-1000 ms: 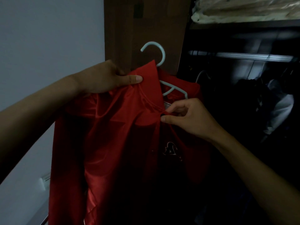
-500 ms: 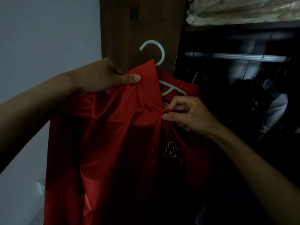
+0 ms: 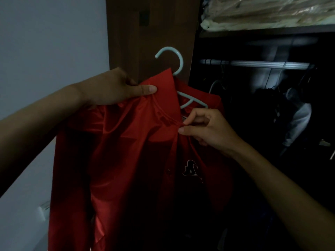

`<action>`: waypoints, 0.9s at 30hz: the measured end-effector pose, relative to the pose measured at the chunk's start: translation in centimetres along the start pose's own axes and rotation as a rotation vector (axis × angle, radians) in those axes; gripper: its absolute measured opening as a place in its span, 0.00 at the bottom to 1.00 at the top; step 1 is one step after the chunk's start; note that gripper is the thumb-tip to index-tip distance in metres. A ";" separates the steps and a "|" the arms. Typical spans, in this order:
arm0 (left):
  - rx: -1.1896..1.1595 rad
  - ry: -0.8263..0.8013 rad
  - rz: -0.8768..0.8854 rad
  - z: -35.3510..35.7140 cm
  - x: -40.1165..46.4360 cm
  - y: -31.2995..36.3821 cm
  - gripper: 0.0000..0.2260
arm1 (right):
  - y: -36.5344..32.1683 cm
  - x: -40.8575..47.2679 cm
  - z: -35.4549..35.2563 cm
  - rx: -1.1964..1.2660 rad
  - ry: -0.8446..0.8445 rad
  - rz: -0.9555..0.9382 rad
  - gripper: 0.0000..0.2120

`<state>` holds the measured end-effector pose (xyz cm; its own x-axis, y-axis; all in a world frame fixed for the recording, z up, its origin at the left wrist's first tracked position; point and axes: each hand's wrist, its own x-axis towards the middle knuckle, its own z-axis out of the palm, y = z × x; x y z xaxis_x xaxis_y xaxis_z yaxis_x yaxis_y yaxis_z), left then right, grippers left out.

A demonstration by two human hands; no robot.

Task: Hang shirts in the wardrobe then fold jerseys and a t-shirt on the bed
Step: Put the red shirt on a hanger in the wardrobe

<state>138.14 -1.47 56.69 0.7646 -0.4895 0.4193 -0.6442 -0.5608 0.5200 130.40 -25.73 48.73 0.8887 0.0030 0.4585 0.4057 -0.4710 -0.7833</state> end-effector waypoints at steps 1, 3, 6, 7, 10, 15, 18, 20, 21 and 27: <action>0.007 0.001 0.003 0.0 0.0 0.0 0.24 | 0.0 0.0 0.0 -0.002 -0.004 -0.004 0.07; 0.006 0.008 0.010 0.0 0.1 -0.1 0.24 | 0.1 -0.2 0.0 -0.012 -0.017 -0.030 0.07; 0.009 -0.005 0.016 0.2 -0.1 0.0 0.25 | -0.1 -0.5 -0.1 -0.015 -0.015 -0.077 0.06; 0.004 -0.014 0.017 0.2 -0.1 0.0 0.25 | -0.2 -0.6 -0.1 -0.015 -0.015 -0.089 0.07; -0.001 -0.041 0.031 0.1 -0.2 -0.3 0.26 | 0.0 -0.7 -0.2 -0.038 -0.044 -0.109 0.08; -0.087 -0.107 0.099 0.3 -0.9 -0.8 0.19 | -2.2 -1.3 -1.9 -0.140 -0.165 -0.026 0.08; -0.134 -0.198 0.186 1.0 -1.5 -0.3 0.16 | -4.5 1.1 -2.9 -0.198 0.194 -0.077 0.12; -0.097 -0.233 0.261 1.7 -1.6 0.1 0.16 | -5.7 3.2 -2.7 -0.314 0.265 -0.089 0.14; -0.082 -0.238 0.298 2.1 -1.7 0.2 0.17 | -6.1 3.8 -2.5 -0.299 0.249 -0.115 0.13; -0.112 0.060 0.211 -0.7 -3.0 -2.4 0.19 | -4.3 3.3 -4.9 -0.288 0.226 -0.112 0.22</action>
<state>137.41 1.78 54.69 0.6152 -0.5458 0.5689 -0.7862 -0.3708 0.4944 130.57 -28.05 55.70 0.7598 -0.1111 0.6405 0.3920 -0.7077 -0.5878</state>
